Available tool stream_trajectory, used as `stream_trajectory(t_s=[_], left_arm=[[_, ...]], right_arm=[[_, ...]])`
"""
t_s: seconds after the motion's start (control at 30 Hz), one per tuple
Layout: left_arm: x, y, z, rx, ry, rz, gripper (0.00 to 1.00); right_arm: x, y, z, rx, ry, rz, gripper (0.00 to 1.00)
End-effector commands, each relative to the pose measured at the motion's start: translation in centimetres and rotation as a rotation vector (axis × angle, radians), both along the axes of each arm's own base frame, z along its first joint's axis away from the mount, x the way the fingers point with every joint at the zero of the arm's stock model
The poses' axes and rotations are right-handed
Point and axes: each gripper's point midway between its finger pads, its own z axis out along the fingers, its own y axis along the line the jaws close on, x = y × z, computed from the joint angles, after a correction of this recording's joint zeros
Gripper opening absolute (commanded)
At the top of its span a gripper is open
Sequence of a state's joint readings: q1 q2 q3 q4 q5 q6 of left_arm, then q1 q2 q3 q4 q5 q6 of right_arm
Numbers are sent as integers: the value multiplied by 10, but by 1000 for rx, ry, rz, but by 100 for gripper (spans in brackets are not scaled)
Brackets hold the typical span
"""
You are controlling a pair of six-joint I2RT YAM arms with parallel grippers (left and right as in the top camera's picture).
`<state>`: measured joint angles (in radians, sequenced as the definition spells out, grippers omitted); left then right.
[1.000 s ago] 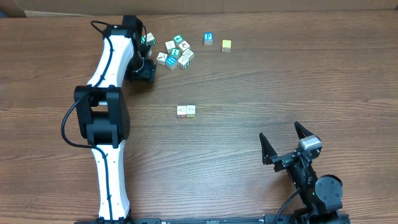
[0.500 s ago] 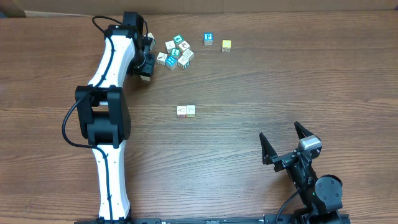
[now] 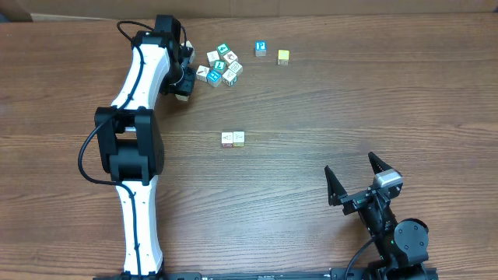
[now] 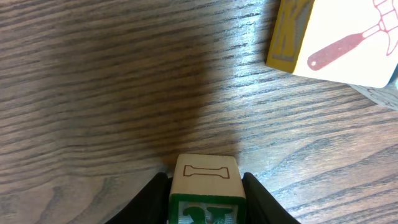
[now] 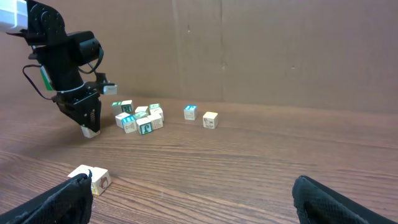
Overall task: Form a horizontal line
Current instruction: 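Lower the left gripper and close it on the green-R block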
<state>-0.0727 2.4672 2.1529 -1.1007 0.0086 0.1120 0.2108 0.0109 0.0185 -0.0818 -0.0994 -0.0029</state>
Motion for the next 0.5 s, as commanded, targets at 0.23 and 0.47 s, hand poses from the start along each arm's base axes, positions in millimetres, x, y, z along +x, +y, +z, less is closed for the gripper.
stream_trajectory(t_s=[0.23,0.47], left_arm=[[-8,-6,8,-20,21,15,28],[0,-7,77,-58,-116,127,28]], right_arm=[[1,-2,-2,6,-1,-11,100],[1,-2,-2,6,-1,-11,100]])
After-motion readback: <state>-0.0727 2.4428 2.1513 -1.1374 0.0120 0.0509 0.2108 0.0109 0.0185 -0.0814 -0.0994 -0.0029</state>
